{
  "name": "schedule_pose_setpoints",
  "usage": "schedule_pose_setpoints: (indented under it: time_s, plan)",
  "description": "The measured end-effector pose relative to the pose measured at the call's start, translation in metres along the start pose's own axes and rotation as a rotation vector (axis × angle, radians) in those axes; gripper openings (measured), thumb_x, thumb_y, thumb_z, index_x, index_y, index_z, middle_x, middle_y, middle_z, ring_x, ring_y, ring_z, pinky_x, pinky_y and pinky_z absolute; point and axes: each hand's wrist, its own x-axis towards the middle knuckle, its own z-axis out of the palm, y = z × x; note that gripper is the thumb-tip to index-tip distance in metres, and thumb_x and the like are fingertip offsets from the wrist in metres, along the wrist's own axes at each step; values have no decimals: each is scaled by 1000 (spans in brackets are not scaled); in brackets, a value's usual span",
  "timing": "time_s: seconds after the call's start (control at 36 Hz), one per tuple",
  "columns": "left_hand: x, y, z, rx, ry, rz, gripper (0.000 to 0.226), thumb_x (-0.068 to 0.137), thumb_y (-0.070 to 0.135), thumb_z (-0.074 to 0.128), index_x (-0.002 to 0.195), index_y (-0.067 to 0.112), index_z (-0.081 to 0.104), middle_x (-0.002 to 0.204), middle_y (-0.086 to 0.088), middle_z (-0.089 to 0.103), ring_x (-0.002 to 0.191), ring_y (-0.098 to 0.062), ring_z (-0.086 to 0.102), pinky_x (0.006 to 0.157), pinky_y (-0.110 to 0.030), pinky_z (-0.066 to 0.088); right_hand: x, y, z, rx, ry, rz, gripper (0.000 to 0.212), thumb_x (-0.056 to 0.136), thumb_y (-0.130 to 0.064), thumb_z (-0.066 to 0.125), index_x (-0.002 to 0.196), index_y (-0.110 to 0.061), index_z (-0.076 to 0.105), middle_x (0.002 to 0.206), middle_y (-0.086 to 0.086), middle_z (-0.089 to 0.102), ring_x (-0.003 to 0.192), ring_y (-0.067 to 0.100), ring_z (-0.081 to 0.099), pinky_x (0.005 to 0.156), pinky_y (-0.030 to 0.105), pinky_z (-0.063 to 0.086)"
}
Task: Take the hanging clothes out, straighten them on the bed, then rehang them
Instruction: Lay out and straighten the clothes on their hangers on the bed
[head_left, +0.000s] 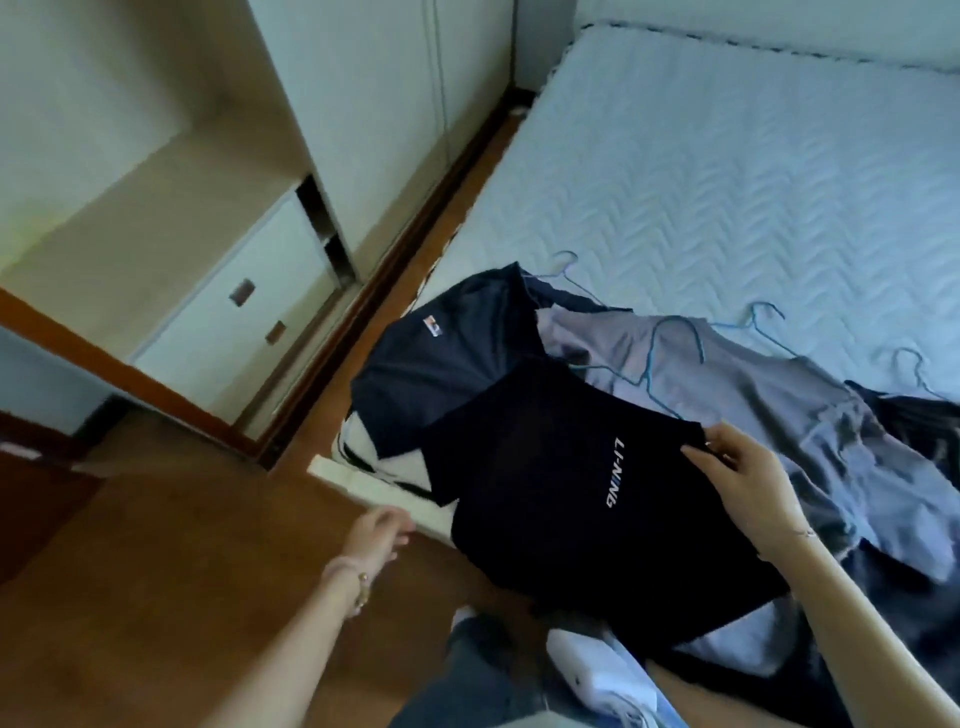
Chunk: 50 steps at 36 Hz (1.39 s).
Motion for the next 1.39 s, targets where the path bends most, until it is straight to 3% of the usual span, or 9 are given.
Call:
schedule_pose_setpoints:
  time_s: [0.17,0.28,0.39,0.5,0.58,0.75,1.17,1.28,1.39]
  plan:
    - [52,108,71,193,-207,212,15,98,14,43,100,10,57,91,-4,63,78,-14,58,66,-24,45,-15,20,-36,53,206,158,8,89,-15,66,82,-17,63,81,3,68,72,19,65,62,18,48]
    - [63,159,125,289,-287,271,14,98,15,43,94,15,57,91,-3,63,85,-19,58,68,-25,46,2,41,-45,68,216,220,3,88,-16,67,85,-16,66,86,6,70,83,27,68,77,37,51]
    - [70,192,169,375,-337,281,14,98,17,43,101,13,56,97,-5,63,90,-21,59,69,-24,46,33,62,-49,53,200,247,6,85,-17,70,83,-15,65,80,-1,64,83,22,64,80,37,49]
    - [87,217,205,465,-341,290,14,97,18,44,100,14,58,99,-5,64,93,-20,59,82,-32,48,66,77,-55,74,171,275,30,83,-14,72,68,-35,57,67,-17,64,68,-6,56,69,14,41]
    - [111,232,230,558,-242,364,11,93,19,50,93,22,61,103,-2,65,95,-18,61,89,-33,47,92,94,-58,74,141,344,31,82,-17,73,67,-38,55,68,-30,62,67,2,56,72,26,44]
    - [180,261,287,907,-154,470,23,92,19,51,114,13,58,121,-4,60,109,-22,58,98,-36,46,141,146,-49,13,118,449,18,80,-24,75,73,-33,62,75,-7,72,79,17,68,77,36,51]
    - [347,320,468,1386,-308,714,49,91,24,46,137,9,40,144,-14,41,130,-29,42,107,-36,37,203,268,-4,68,164,679,28,82,-32,69,65,-48,55,72,-27,66,79,9,63,65,26,42]
    - [372,329,497,1440,-314,674,52,91,25,47,137,5,37,145,-16,38,131,-32,40,108,-40,37,199,292,14,143,197,687,31,82,-22,73,70,-46,58,76,-17,70,77,8,66,66,23,46]
    - [385,333,514,1443,-323,573,55,89,27,50,136,3,36,140,-19,44,125,-33,47,103,-40,41,191,306,27,219,216,712,29,80,-15,74,70,-41,65,78,-27,68,80,4,65,69,21,46]
